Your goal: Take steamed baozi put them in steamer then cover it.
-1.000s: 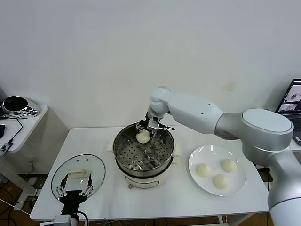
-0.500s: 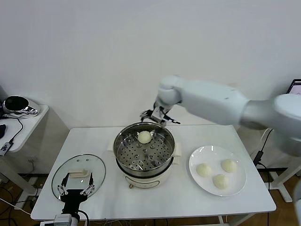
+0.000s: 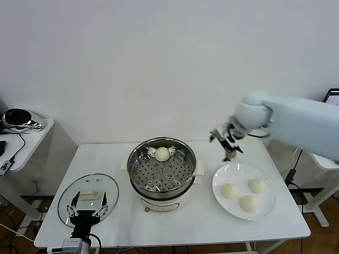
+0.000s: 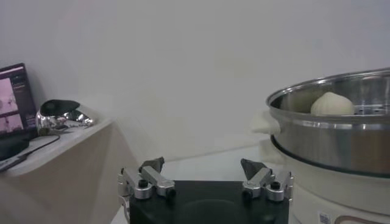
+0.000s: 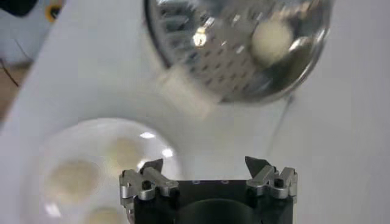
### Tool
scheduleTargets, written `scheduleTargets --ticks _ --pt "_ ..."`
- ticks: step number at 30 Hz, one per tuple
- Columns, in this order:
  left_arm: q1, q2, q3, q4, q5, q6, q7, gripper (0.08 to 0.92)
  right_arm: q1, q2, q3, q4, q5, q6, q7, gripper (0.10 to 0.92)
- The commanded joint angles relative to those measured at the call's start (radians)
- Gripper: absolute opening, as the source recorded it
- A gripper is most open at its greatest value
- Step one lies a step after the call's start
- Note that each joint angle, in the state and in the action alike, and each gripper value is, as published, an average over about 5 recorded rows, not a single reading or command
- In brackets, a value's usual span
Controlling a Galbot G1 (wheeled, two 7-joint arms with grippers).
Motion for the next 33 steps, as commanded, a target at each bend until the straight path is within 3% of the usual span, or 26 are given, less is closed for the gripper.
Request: scheduleTargets --ticks 1,14,33 --pt "-0.001 0.001 -0.002 0.000 0.001 0.000 0.001 0.823 -0.283 -0.165 0.139 0.032 -0.097 -0.060 -0.006 0.823" --pt "0.007 -0.007 -0.028 0.001 0.002 0.001 0.002 0.823 -0.594 0.024 0.387 -0.253 -0.243 0.012 0.013 0.823" --pt "0.007 -0.019 -0.030 0.008 0.008 0.001 0.002 0.823 -0.701 0.158 0.461 -0.370 -0.277 0.052 0.032 0.823"
